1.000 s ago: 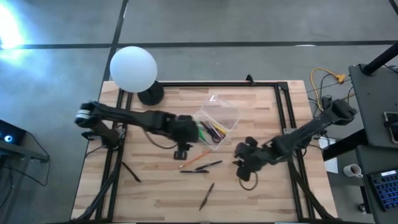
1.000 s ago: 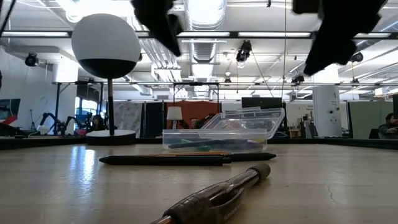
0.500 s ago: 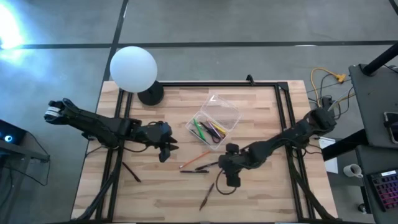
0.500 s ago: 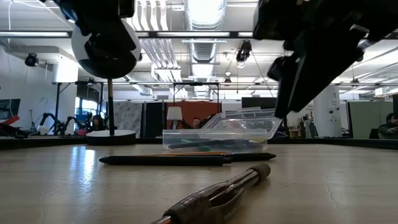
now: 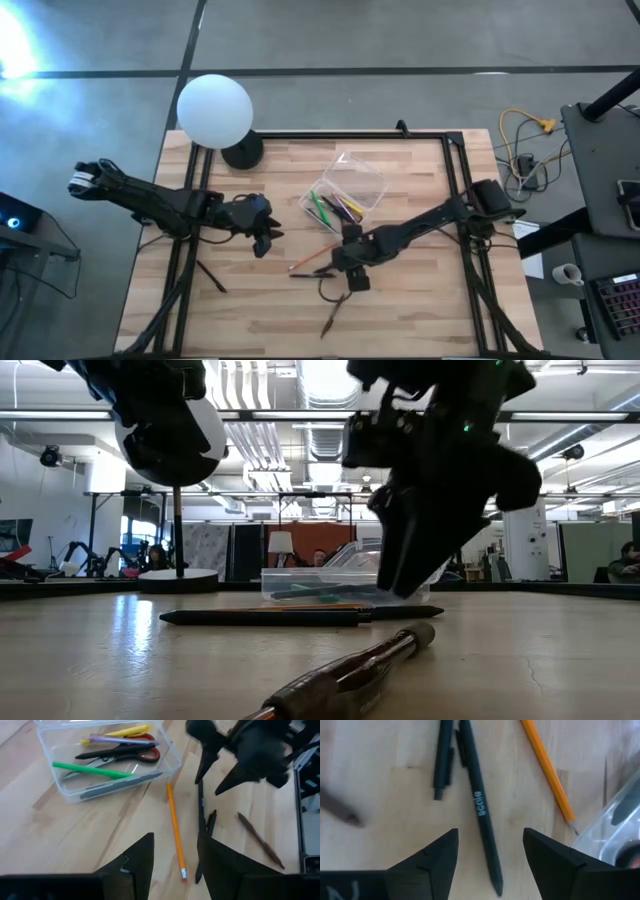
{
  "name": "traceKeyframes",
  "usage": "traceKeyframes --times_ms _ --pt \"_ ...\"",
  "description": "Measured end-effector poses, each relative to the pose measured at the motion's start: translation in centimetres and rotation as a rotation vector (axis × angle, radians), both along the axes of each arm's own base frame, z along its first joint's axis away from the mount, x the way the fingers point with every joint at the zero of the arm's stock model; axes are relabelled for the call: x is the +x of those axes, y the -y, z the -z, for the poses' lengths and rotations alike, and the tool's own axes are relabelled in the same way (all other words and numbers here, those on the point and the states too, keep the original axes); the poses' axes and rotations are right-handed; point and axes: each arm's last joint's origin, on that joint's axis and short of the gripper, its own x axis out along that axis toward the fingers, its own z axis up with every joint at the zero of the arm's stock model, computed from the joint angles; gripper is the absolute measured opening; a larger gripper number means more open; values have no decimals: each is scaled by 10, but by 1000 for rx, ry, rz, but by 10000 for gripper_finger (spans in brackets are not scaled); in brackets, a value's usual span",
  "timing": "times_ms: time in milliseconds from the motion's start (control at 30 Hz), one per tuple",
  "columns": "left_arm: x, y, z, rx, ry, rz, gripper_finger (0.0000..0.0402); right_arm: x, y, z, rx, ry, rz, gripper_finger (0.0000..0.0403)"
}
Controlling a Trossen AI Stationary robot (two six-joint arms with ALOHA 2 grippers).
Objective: Pick & place school supplies into a supply box
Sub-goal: Put the black pen into the transparent supply box
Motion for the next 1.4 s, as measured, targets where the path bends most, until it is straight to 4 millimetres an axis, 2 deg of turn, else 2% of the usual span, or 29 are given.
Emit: traceKeyframes --times_ms 133,333,667,800,967,1067,1167,1300,1400 --pt "0 0 -1 -1 6 0 134 7 2 16 -8 -40 18 200" --pt "1 0 -1 -1 2 1 134 11 -2 28 17 -113 21 169" --pt "1 0 -1 8 3 9 134 9 -2 24 22 -124 16 38" --pt "2 0 -1 21 2 21 134 5 -1 21 38 -151 27 18" --pt "1 0 2 23 -7 22 134 -8 4 -2 -25 -143 110 20" --pt "0 0 4 25 -15 22 134 -14 11 -39 -51 -10 205 20" --pt "0 0 5 26 -19 21 134 -22 20 -68 -49 98 303 20" --pt "0 0 6 27 -22 21 134 -26 50 -89 -5 180 488 23" --pt "0 0 6 26 -18 21 134 -22 82 -90 45 193 643 35"
